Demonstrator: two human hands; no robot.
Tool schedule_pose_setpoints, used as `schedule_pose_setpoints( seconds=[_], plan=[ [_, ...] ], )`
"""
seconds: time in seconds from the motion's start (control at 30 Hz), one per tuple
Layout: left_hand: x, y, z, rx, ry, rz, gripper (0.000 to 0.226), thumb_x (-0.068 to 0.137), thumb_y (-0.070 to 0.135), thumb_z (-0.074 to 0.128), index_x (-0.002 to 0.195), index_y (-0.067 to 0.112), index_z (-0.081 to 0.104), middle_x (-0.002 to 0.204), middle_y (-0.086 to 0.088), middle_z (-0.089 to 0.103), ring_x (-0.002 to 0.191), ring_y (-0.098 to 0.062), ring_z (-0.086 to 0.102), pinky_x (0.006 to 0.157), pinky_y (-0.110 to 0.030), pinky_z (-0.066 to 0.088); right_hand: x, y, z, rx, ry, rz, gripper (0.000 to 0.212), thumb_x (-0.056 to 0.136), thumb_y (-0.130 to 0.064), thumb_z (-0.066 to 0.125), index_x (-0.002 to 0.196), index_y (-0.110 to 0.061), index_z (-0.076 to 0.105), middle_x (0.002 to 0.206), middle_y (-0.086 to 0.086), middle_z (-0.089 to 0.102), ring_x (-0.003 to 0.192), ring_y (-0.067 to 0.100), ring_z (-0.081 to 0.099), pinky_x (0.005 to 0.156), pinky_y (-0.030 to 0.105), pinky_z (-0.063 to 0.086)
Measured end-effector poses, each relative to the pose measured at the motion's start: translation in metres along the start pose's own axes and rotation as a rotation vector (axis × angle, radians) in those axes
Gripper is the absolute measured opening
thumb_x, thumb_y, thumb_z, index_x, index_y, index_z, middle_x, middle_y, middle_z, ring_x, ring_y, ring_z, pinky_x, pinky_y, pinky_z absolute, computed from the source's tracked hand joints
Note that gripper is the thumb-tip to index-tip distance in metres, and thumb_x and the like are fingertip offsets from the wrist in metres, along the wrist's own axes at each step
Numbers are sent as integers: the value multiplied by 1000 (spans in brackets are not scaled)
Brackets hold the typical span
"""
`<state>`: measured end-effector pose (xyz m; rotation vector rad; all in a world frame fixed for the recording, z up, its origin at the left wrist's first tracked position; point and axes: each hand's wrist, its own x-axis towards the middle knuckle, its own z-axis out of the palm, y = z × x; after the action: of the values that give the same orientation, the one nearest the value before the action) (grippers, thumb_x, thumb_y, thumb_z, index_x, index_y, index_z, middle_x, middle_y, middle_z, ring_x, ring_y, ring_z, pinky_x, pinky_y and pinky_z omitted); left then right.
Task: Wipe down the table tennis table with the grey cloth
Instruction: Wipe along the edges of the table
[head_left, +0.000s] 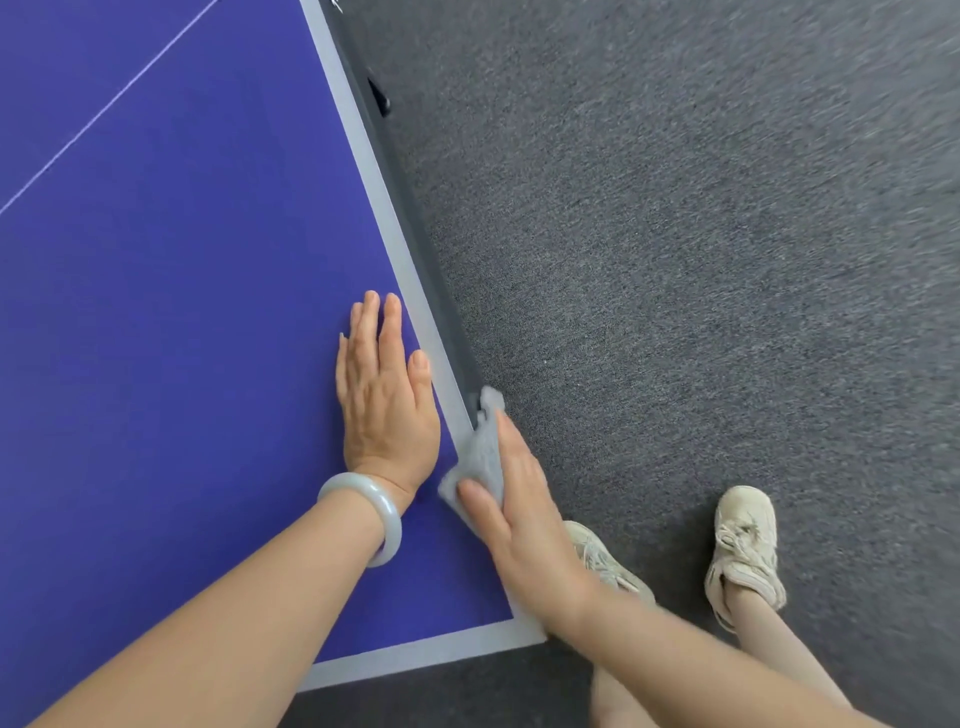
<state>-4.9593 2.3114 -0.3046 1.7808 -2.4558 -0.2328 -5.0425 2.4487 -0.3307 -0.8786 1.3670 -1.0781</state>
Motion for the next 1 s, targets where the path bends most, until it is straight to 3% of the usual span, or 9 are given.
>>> schedule_pose_setpoints(
  seconds=[0.1, 0.27, 0.33, 0.4, 0.57, 0.7, 0.8, 1.0],
  plan=[
    [1, 2, -1, 0, -11, -7, 57, 100, 23, 26, 155, 7, 26, 164, -9, 16, 153, -23, 11, 124, -42, 6, 49, -7, -4, 3, 2, 9, 65, 104, -23, 47, 158, -15, 10, 166, -5, 11, 152, 6, 7, 124, 35, 10],
    [-1, 2, -1, -8, 6, 2, 56, 101, 23, 26, 154, 6, 27, 164, -9, 18, 153, -23, 12, 124, -42, 7, -10, 16, -3, 10, -61, -80, 68, 103, -40, 40, 159, -31, 2, 163, -26, 2, 151, -1, -1, 118, 18, 3],
    [-1, 0, 1, -8, 12, 2, 55, 101, 23, 26, 154, 7, 27, 164, -8, 18, 153, -23, 12, 124, -42, 7, -18, 21, -2, -11, -52, -43, 67, 102, -46, 38, 158, -35, 3, 162, -28, 4, 150, -3, 3, 120, 23, 5],
    [0, -2, 2, -14, 11, 0, 55, 101, 23, 26, 155, 8, 27, 164, -8, 18, 153, -22, 12, 124, -41, 7, 10, 12, -1, 1, -24, -11, 67, 102, -44, 38, 159, -27, 7, 162, -20, 13, 149, -1, 10, 122, 29, 10],
    [0, 0, 1, -42, 18, -17, 53, 102, 17, 26, 155, 11, 27, 164, -5, 17, 153, -19, 12, 125, -40, 6, 123, -26, -4, 76, 22, 117, 63, 105, -37, 42, 158, -16, 18, 158, 12, 31, 146, 25, 27, 120, 43, 21],
    [0, -1, 1, -58, 20, -31, 55, 100, 20, 24, 155, 11, 27, 164, -5, 17, 153, -18, 12, 125, -40, 6, 90, -19, 2, 91, 29, 146, 62, 103, -44, 41, 157, -21, 21, 152, 8, 38, 141, 24, 33, 118, 40, 25],
    [-1, -2, 1, -58, 8, -13, 55, 101, 21, 25, 155, 10, 27, 164, -7, 17, 153, -20, 12, 125, -41, 7, 33, -9, 2, 67, 13, 188, 75, 93, -62, 33, 158, -27, 18, 150, 1, 38, 138, 16, 31, 112, 29, 25],
    [1, -4, 1, -46, 2, -32, 51, 104, 15, 30, 155, 10, 27, 164, -8, 17, 153, -20, 12, 125, -40, 6, 106, -34, 3, -30, 42, 252, 61, 101, -50, 41, 149, -14, 32, 137, 16, 48, 126, 33, 48, 107, 46, 38]
  ],
)
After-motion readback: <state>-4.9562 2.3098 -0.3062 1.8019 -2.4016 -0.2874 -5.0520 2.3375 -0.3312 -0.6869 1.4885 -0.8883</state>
